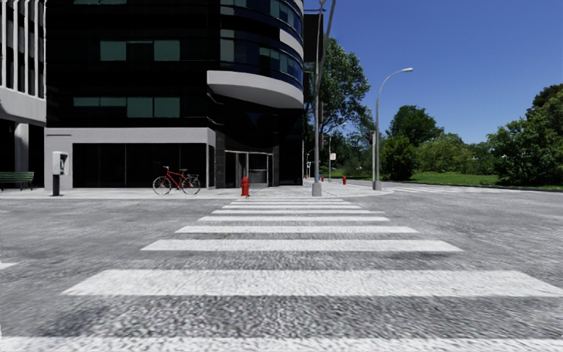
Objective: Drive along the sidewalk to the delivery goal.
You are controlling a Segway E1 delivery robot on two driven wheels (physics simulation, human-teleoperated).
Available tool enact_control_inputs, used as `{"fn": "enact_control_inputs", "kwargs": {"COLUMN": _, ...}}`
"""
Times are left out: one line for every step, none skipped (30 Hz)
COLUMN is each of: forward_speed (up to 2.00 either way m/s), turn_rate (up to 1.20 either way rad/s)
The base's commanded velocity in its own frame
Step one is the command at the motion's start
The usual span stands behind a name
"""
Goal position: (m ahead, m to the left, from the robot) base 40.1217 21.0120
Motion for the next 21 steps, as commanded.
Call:
{"fn": "enact_control_inputs", "kwargs": {"forward_speed": 1.43, "turn_rate": 0.0}}
{"fn": "enact_control_inputs", "kwargs": {"forward_speed": 1.43, "turn_rate": 0.0}}
{"fn": "enact_control_inputs", "kwargs": {"forward_speed": 1.43, "turn_rate": 0.0}}
{"fn": "enact_control_inputs", "kwargs": {"forward_speed": 1.43, "turn_rate": 0.0}}
{"fn": "enact_control_inputs", "kwargs": {"forward_speed": 1.48, "turn_rate": 0.0}}
{"fn": "enact_control_inputs", "kwargs": {"forward_speed": 1.48, "turn_rate": 0.0}}
{"fn": "enact_control_inputs", "kwargs": {"forward_speed": 1.51, "turn_rate": 0.0}}
{"fn": "enact_control_inputs", "kwargs": {"forward_speed": 1.53, "turn_rate": 0.0}}
{"fn": "enact_control_inputs", "kwargs": {"forward_speed": 1.53, "turn_rate": 0.0}}
{"fn": "enact_control_inputs", "kwargs": {"forward_speed": 1.53, "turn_rate": 0.0}}
{"fn": "enact_control_inputs", "kwargs": {"forward_speed": 1.53, "turn_rate": 0.0}}
{"fn": "enact_control_inputs", "kwargs": {"forward_speed": 1.53, "turn_rate": 0.0}}
{"fn": "enact_control_inputs", "kwargs": {"forward_speed": 1.53, "turn_rate": 0.0}}
{"fn": "enact_control_inputs", "kwargs": {"forward_speed": 1.54, "turn_rate": 0.0}}
{"fn": "enact_control_inputs", "kwargs": {"forward_speed": 1.54, "turn_rate": 0.0}}
{"fn": "enact_control_inputs", "kwargs": {"forward_speed": 1.54, "turn_rate": 0.0}}
{"fn": "enact_control_inputs", "kwargs": {"forward_speed": 1.54, "turn_rate": 0.0}}
{"fn": "enact_control_inputs", "kwargs": {"forward_speed": 1.54, "turn_rate": 0.0}}
{"fn": "enact_control_inputs", "kwargs": {"forward_speed": 1.54, "turn_rate": 0.0}}
{"fn": "enact_control_inputs", "kwargs": {"forward_speed": 1.54, "turn_rate": 0.0}}
{"fn": "enact_control_inputs", "kwargs": {"forward_speed": 1.54, "turn_rate": 0.0}}
